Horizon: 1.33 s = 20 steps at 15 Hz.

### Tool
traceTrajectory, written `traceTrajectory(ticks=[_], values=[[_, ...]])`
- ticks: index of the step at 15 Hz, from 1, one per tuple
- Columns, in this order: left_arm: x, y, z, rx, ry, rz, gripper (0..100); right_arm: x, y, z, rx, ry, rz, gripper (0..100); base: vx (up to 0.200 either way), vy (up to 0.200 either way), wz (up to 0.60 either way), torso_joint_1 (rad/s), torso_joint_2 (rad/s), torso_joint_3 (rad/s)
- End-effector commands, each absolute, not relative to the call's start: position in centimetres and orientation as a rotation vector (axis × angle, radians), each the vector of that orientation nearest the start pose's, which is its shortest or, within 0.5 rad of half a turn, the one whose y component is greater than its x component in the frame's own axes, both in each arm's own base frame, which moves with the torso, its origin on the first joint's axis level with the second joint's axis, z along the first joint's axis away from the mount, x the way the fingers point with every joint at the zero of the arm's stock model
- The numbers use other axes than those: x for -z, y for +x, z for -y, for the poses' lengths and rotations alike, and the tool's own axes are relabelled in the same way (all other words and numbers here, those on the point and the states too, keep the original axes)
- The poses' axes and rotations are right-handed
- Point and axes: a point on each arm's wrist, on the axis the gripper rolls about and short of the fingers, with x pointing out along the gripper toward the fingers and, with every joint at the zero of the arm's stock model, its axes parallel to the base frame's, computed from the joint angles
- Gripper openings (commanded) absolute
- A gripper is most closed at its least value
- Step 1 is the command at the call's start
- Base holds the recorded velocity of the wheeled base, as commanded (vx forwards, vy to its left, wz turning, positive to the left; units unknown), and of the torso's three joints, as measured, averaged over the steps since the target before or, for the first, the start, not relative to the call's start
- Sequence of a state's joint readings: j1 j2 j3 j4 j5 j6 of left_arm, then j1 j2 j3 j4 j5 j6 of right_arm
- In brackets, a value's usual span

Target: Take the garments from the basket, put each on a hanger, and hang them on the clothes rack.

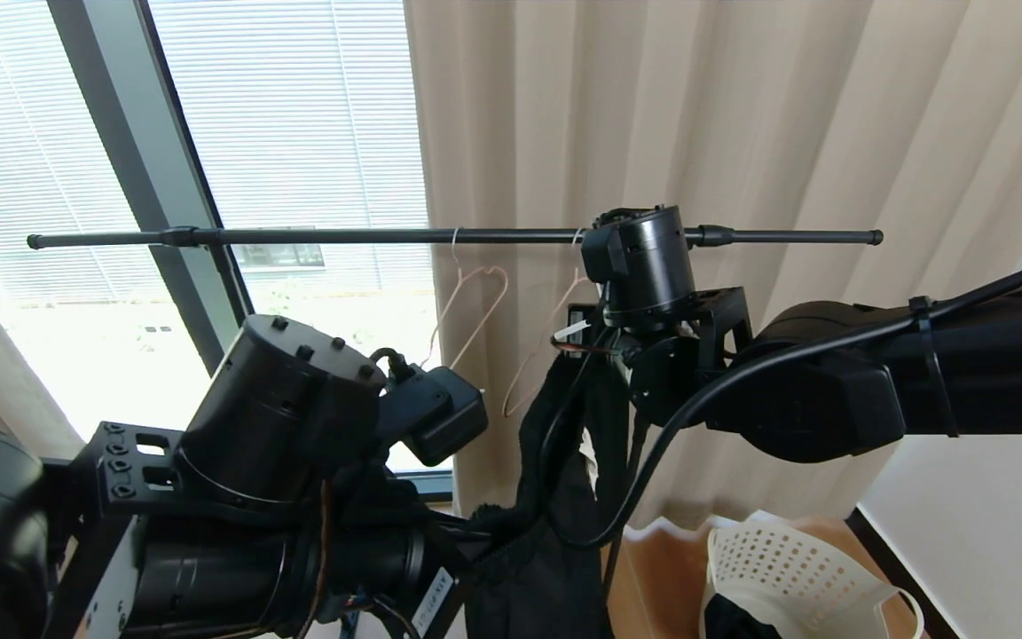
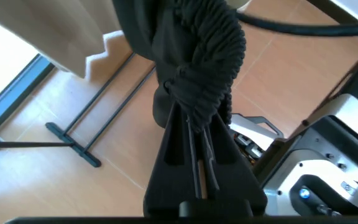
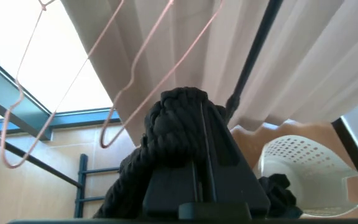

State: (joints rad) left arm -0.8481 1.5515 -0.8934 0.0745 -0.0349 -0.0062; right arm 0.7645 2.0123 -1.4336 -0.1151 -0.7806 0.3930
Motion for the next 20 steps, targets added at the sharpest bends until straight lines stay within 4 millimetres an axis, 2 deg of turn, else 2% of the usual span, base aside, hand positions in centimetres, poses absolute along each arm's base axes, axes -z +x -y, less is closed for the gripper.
traceTrajectory(ticks=[1, 2, 3, 4, 7, 12, 13, 15, 17, 19, 20], values=[[-17.6, 16.4, 21.4, 0.894, 0.259, -0.724, 0, -19.2, 30.3, -27.4, 0.074, 0.085, -0.323, 0, 0.0, 0.0, 0.0, 0.0, 0.0, 0.0], [-17.2, 16.2, 23.0, 0.925, 0.204, -0.732, 0, -19.2, 30.5, -27.7, 0.073, 0.107, -0.317, 0, 0.0, 0.0, 0.0, 0.0, 0.0, 0.0], [-17.1, 16.1, 23.5, 0.932, 0.169, -0.731, 0, -19.3, 30.6, -27.8, 0.073, 0.12, -0.313, 0, 0.0, 0.0, 0.0, 0.0, 0.0, 0.0], [-17.2, 16.3, 23.8, 0.927, 0.115, -0.727, 0, -19.3, 30.7, -27.9, 0.075, 0.133, -0.312, 0, 0.0, 0.0, 0.0, 0.0, 0.0, 0.0], [-17.6, 16.3, 23.4, 0.913, 0.103, -0.714, 0, -19.4, 30.7, -27.9, 0.075, 0.134, -0.311, 0, 0.0, 0.0, 0.0, 0.0, 0.0, 0.0], [-18.2, 17.4, 20.0, 0.776, 0.073, -0.687, 0, -20.7, 31.4, -26.6, 0.104, 0.157, -0.286, 0, 0.0, 0.0, 0.0, 0.0, 0.0, 0.0], [-18.4, 17.7, 18.3, 0.72, 0.054, -0.678, 0, -21.4, 31.3, -26.0, 0.111, 0.169, -0.275, 0, 0.0, 0.0, 0.0, 0.0, 0.0, 0.0], [-18.5, 17.9, 17.0, 0.68, 0.037, -0.67, 0, -21.9, 31.1, -25.6, 0.114, 0.174, -0.269, 0, 0.0, 0.0, 0.0, 0.0, 0.0, 0.0], [-18.8, 18.4, 15.3, 0.618, 0.008, -0.658, 0, -22.2, 29.7, -24.4, 0.116, 0.165, -0.279, 0, 0.0, 0.0, 0.0, 0.0, 0.0, 0.0], [-18.7, 18.6, 14.9, 0.597, 0.002, -0.658, 0, -22.8, 28.7, -23.6, 0.116, 0.167, -0.276, 0, 0.0, 0.0, 0.0, 0.0, 0.0, 0.0], [-18.7, 19.2, 14.3, 0.554, -0.003, -0.654, 0, -23.6, 26.6, -22.3, 0.113, 0.159, -0.277, 0, 0.0, 0.0, 0.0, 0.0, 0.0, 0.0]])
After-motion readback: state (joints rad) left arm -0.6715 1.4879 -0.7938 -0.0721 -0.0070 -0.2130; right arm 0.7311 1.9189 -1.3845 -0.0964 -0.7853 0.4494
